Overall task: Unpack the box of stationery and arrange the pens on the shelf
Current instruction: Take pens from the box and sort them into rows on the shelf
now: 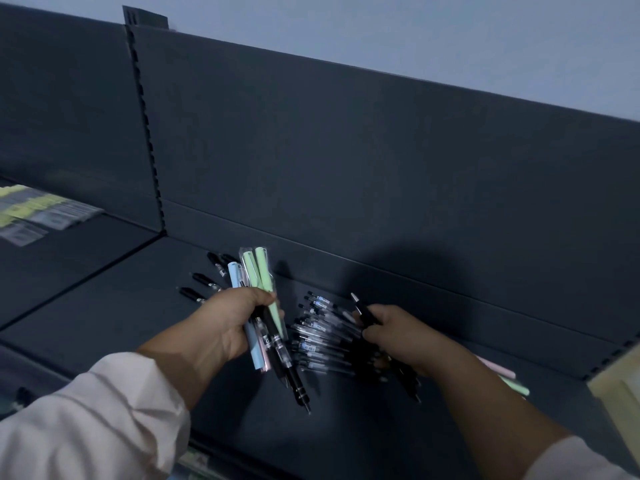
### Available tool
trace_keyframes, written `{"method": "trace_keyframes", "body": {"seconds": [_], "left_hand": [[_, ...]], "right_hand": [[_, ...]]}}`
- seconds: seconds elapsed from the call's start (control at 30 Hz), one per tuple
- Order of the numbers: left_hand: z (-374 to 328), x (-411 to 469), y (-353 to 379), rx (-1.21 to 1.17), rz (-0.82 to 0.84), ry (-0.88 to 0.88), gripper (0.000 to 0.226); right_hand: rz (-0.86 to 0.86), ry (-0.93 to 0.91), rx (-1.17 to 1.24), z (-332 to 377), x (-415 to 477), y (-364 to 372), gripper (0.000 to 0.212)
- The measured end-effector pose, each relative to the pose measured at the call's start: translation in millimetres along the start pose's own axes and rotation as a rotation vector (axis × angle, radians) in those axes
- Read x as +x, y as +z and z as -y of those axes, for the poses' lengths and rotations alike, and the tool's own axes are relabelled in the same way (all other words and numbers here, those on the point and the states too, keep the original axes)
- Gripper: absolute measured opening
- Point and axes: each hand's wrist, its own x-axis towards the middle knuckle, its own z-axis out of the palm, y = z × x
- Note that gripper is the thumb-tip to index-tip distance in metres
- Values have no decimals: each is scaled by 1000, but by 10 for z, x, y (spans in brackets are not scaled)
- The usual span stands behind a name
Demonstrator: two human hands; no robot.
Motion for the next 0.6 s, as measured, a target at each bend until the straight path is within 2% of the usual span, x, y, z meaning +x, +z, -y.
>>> {"method": "trace_keyframes", "body": {"seconds": [0.2, 0.4, 0.6], "left_hand": [[-25, -52, -50, -21, 5, 12, 7], [-96, -66, -283, -56, -11, 16, 9], [-261, -94, -674, -94, -34, 24, 9]], "right_hand": [[-57, -30, 51, 118, -59, -17, 26], [-112, -90, 29, 346, -29, 101, 9], [-141, -197, 57, 859, 16, 448, 24]]}}
